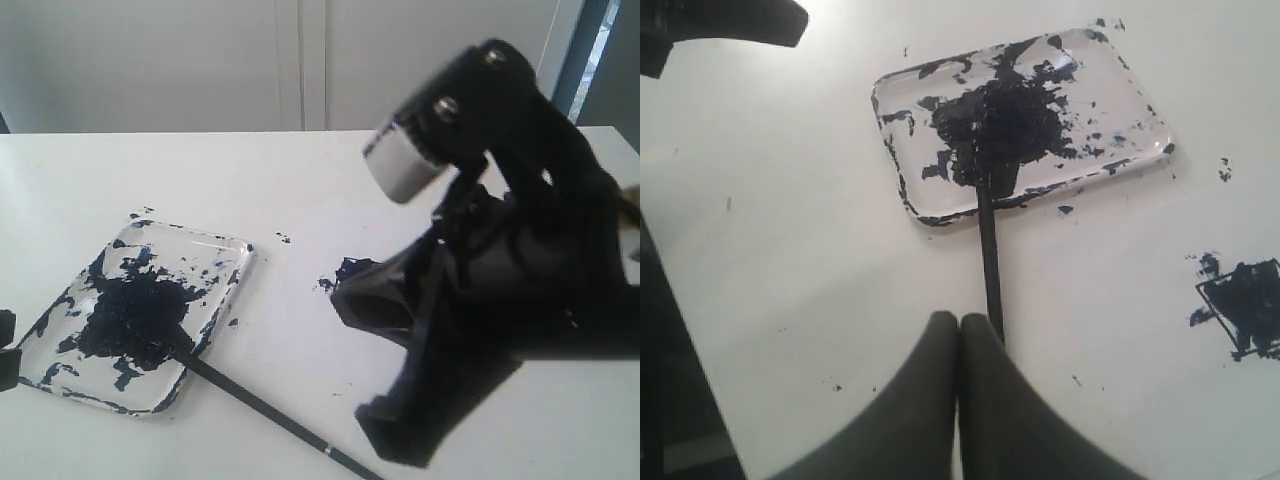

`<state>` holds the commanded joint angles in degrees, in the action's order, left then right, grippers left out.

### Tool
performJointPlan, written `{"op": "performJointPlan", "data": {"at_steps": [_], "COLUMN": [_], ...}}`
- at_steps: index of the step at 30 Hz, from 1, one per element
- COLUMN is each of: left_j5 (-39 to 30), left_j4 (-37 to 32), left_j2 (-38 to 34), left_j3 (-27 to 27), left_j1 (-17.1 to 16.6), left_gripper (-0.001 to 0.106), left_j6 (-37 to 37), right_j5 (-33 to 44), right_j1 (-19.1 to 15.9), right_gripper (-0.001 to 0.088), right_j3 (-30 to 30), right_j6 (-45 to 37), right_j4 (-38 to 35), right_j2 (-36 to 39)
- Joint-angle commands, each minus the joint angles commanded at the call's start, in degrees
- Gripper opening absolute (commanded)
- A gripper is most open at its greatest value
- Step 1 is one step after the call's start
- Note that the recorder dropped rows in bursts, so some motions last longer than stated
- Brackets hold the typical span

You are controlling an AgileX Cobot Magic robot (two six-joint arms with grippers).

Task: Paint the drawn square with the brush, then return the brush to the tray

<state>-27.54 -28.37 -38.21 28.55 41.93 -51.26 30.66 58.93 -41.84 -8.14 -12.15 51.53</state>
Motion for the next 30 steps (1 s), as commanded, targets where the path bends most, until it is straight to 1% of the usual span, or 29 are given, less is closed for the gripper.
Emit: {"op": "performJointPlan", "data": {"at_steps": [4,7,9,30], "left_j5": [-0.29,-0.42,-0.42,-0.31], "left_j4": [0.00,-0.11,-0.11,-0.11], "left_j2": [0.00,0.00,0.00,0.00], "left_j3": [0.00,0.00,0.00,0.00], "left_j1": [0.00,0.00,0.00,0.00], "left_gripper": [0.000,0.000,0.000,0.000], "left_j6": [0.00,0.22,0.22,0.22], "right_j5": [-0.09,0.12,1.02,0.90], "right_j1": [0.00,0.00,0.00,0.00], "right_gripper": [0.0000,0.0000,0.0000,0.0000], "right_j3": [3.90,5.30,5.30,5.30], "right_j6": [0.74,2.11,4.06,4.07], "right_j4": [0.12,0.00,0.10,-0.01], "right_j2": [-2.95,-3.61,-3.61,-3.61]}}
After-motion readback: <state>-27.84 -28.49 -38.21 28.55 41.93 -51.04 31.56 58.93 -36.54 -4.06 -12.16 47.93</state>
